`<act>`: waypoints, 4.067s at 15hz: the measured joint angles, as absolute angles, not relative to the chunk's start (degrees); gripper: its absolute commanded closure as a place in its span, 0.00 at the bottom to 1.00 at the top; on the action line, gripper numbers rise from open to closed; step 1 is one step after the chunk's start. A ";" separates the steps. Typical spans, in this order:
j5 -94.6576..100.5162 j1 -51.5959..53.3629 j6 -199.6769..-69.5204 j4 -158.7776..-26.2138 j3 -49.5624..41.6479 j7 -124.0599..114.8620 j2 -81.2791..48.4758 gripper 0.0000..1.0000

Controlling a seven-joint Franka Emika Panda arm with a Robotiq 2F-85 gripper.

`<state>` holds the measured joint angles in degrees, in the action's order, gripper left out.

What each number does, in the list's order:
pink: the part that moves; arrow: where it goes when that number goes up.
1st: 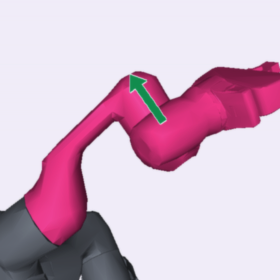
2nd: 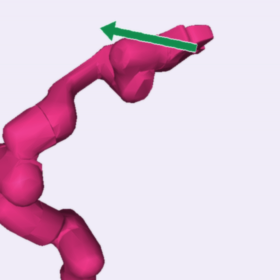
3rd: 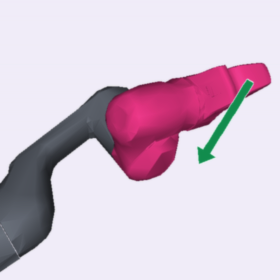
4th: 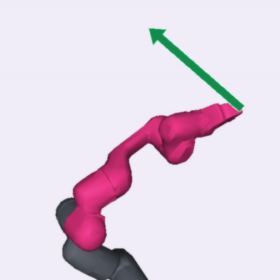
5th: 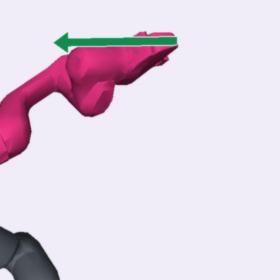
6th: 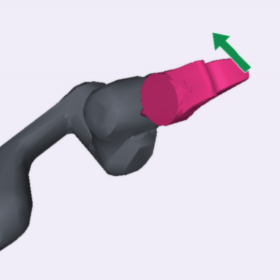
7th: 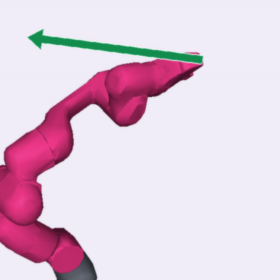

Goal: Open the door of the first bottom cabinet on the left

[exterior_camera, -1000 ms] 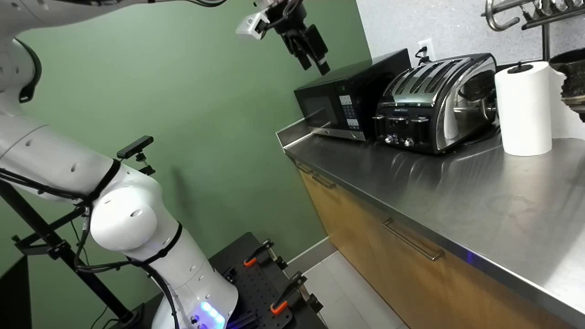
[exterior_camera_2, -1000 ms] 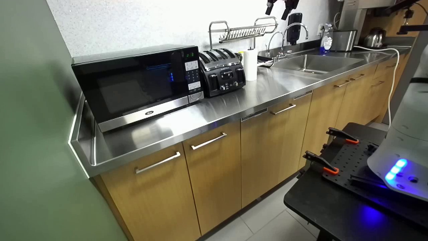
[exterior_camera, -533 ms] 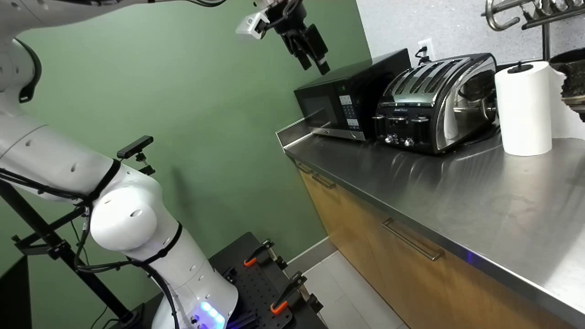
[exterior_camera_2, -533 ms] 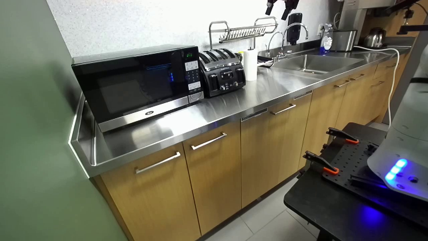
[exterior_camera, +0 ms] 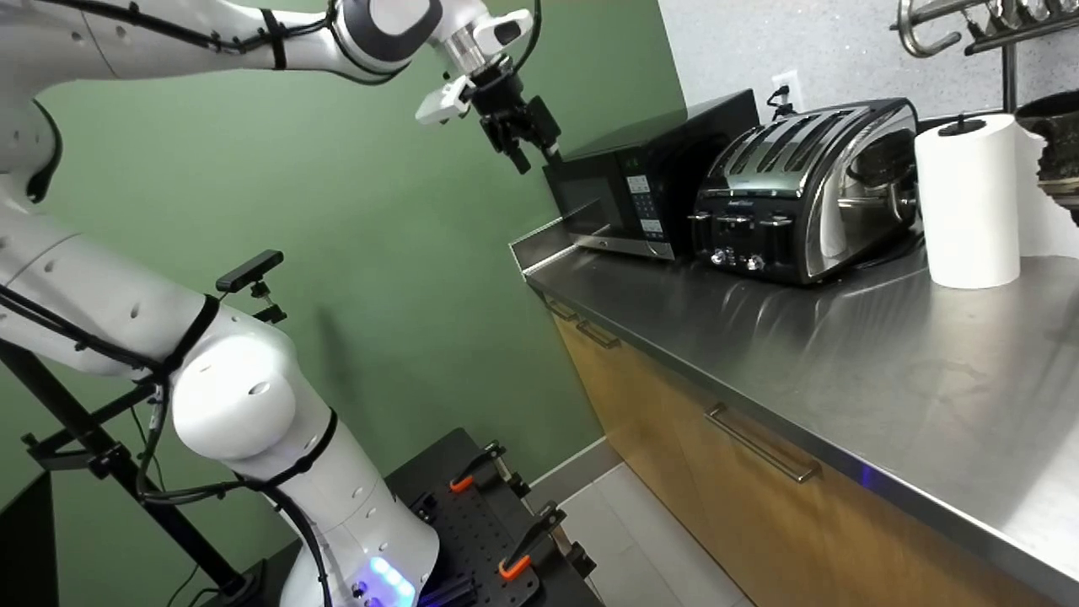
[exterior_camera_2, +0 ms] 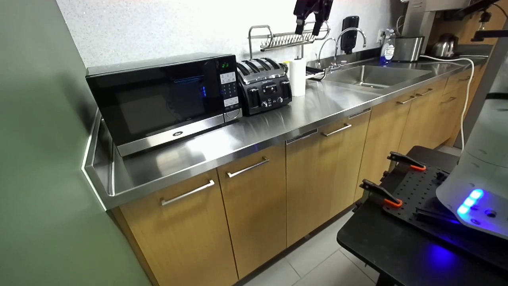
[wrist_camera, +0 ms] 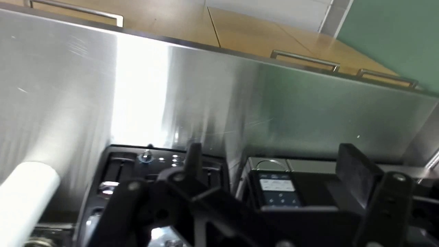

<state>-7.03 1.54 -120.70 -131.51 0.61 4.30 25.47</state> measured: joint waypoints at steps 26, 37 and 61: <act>32.37 11.71 -137.85 -148.66 34.92 -31.02 12.77 0.00; 58.70 12.03 -133.10 -145.67 41.36 -51.91 1.58 0.00; 100.51 39.67 -86.55 -113.04 23.81 -61.89 -50.92 0.00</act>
<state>100.51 39.67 -86.55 -113.04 23.81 -61.89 -50.92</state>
